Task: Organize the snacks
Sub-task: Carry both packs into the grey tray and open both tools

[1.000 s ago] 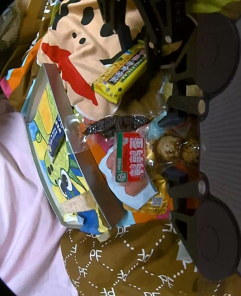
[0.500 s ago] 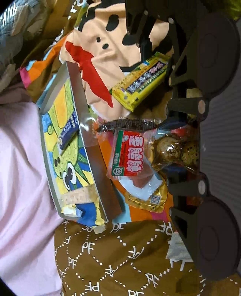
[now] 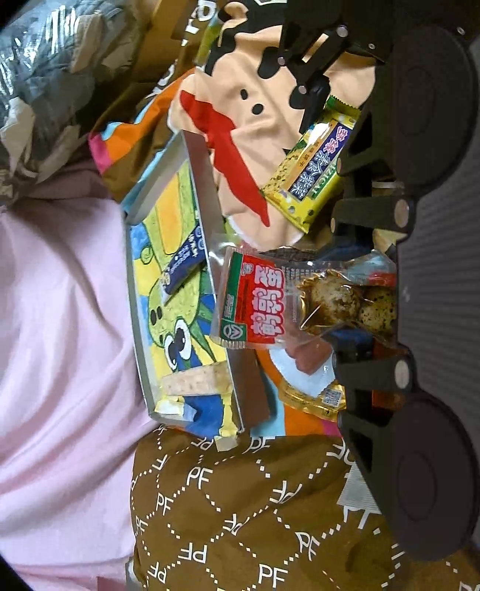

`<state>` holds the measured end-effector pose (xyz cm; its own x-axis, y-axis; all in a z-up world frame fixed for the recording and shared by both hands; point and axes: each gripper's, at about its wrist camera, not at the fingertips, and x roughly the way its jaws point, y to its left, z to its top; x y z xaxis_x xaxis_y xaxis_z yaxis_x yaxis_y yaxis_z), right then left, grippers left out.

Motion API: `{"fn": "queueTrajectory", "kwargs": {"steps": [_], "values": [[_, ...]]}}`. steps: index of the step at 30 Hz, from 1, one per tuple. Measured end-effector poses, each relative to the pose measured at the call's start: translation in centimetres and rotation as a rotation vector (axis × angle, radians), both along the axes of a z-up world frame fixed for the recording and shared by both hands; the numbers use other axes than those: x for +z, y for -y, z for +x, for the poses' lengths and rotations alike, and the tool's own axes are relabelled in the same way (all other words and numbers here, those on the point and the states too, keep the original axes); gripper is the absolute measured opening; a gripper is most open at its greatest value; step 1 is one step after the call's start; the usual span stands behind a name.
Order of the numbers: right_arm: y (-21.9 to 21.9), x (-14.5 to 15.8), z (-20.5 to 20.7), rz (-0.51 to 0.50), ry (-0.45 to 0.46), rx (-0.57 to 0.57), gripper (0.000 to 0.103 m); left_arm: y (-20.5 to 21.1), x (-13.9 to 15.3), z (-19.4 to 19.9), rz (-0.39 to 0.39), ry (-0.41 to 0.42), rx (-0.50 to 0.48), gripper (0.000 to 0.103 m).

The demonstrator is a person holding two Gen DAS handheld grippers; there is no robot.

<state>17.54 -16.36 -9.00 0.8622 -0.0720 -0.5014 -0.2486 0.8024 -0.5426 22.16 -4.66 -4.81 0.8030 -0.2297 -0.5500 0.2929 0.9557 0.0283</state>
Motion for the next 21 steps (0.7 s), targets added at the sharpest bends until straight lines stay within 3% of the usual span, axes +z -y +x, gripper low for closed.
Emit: {"fn": "queueTrajectory", "kwargs": {"steps": [7,21], "values": [[-0.1,0.0,-0.8,-0.118,0.112,-0.003,0.047,-0.6,0.5,-0.2,-0.064,0.018,0.024,0.039],[0.1,0.9,-1.6,-0.099,0.192,0.003,0.047,-1.7,1.8,-0.4,-0.171,0.068,0.057,0.038]]}}
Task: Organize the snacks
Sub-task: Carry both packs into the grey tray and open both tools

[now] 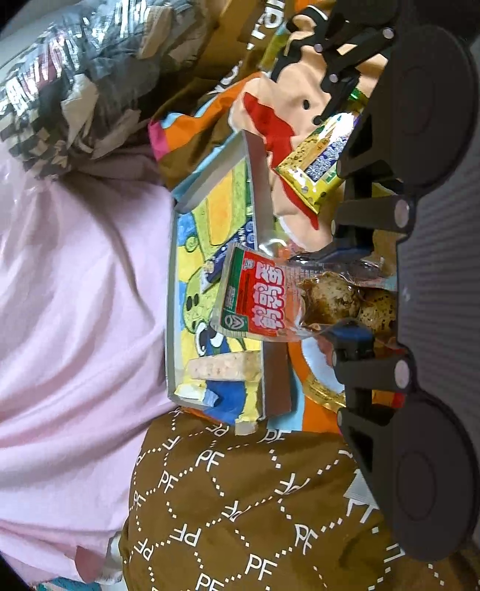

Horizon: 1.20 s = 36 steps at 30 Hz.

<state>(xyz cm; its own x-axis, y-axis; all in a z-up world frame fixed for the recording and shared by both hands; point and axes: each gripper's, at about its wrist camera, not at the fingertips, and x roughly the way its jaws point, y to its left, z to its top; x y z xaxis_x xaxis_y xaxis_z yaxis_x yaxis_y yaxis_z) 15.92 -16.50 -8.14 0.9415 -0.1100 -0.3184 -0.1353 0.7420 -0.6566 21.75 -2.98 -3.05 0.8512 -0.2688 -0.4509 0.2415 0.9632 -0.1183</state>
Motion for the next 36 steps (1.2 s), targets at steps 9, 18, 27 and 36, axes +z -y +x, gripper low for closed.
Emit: {"fn": "queueTrajectory", "kwargs": {"steps": [9,18,27,36], "values": [[-0.3,2.6,2.3,0.052,0.086,0.011,0.047,-1.0,2.9,2.1,-0.069,0.049,0.038,0.038],[0.9,6.5,10.7,0.185,0.117,-0.017,0.047,-1.3,6.9,9.9,-0.156,0.064,0.089,0.038],[2.5,6.2,17.4,0.300,0.018,-0.045,0.047,-0.2,5.5,18.0,-0.247,-0.079,0.153,0.038],[3.4,4.6,19.6,0.395,-0.077,-0.082,0.047,1.2,3.0,20.7,-0.196,-0.136,0.182,0.038]]}}
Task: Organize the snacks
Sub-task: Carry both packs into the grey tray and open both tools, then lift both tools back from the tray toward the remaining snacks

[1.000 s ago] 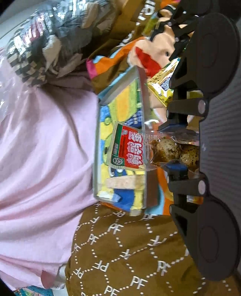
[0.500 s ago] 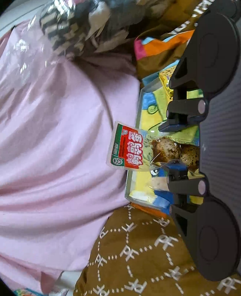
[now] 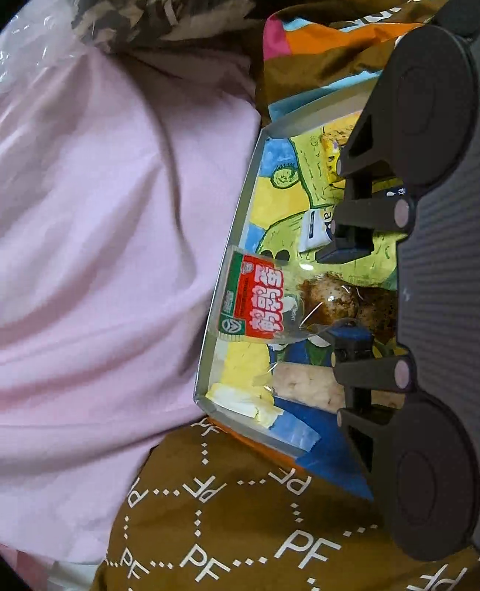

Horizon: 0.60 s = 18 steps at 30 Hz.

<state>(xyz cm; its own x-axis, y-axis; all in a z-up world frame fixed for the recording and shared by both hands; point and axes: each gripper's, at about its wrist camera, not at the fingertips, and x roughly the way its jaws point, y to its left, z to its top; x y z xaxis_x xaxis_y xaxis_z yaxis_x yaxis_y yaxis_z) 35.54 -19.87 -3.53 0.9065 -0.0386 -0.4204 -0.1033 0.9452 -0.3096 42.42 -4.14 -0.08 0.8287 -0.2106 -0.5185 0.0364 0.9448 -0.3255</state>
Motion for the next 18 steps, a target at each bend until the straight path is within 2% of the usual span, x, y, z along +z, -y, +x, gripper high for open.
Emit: {"fn": "queueTrajectory", "kwargs": {"steps": [5,7,8,9,11,18], "values": [[0.4,-0.4,0.6,0.070,-0.029,-0.018,0.048,-0.1,-0.2,0.6,0.018,-0.014,0.023,0.039],[0.4,-0.3,0.6,0.074,-0.021,-0.012,0.054,-0.1,-0.3,0.8,0.029,-0.017,0.045,0.051],[0.4,-0.3,0.5,0.077,-0.017,-0.011,0.060,-0.1,-0.2,0.7,0.034,-0.015,0.055,0.066],[0.5,-0.1,0.3,0.084,-0.012,-0.004,0.063,-0.1,-0.1,0.5,0.037,-0.013,0.067,0.076],[0.4,0.4,-0.2,0.094,0.001,0.005,0.071,-0.1,0.4,0.0,0.049,-0.012,0.082,0.084],[1.2,3.7,-3.8,0.142,0.097,0.018,0.094,-0.1,2.6,-3.1,0.087,0.060,0.069,0.099]]}}
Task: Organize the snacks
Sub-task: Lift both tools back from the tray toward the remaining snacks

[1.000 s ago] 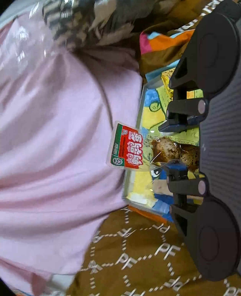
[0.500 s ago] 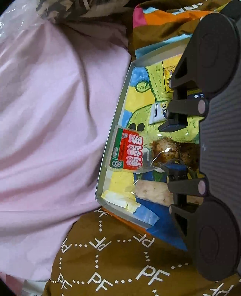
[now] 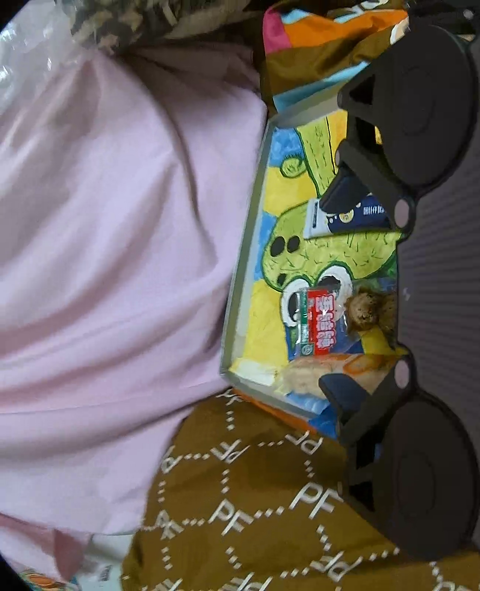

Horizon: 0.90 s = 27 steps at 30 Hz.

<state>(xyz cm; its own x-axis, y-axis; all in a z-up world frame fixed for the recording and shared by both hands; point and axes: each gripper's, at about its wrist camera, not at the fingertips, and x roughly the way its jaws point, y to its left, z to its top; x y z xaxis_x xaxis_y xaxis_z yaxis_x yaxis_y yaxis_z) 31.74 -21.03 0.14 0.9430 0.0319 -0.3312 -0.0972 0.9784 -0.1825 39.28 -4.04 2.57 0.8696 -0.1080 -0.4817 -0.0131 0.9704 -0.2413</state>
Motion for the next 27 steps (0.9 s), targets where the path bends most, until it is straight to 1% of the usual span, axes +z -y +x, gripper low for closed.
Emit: {"fn": "queueTrajectory", "kwargs": {"steps": [3,5,9,13,16,21,27], "values": [[0.4,1.9,-2.3,0.031,0.044,0.002,0.099,-0.6,1.4,-2.3,0.000,0.050,-0.004,0.102],[0.7,3.1,-3.9,0.049,0.067,0.000,0.102,-0.9,2.3,-3.8,-0.003,0.081,-0.006,0.102],[1.4,5.3,-7.3,0.100,0.102,-0.001,0.102,-1.7,4.1,-7.6,0.012,0.141,-0.014,0.103],[1.8,7.2,-10.6,0.152,0.117,-0.003,0.102,-2.3,5.3,-11.4,0.039,0.186,-0.016,0.103],[1.8,8.3,-12.9,0.163,0.121,0.005,0.102,-2.8,5.9,-14.3,0.053,0.204,-0.017,0.103],[1.5,9.3,-16.4,0.169,0.125,0.025,0.102,-3.3,6.4,-18.2,0.089,0.221,-0.023,0.103],[1.2,9.5,-20.6,0.185,0.120,0.037,0.102,-4.1,6.6,-22.6,0.120,0.232,-0.021,0.103]]}}
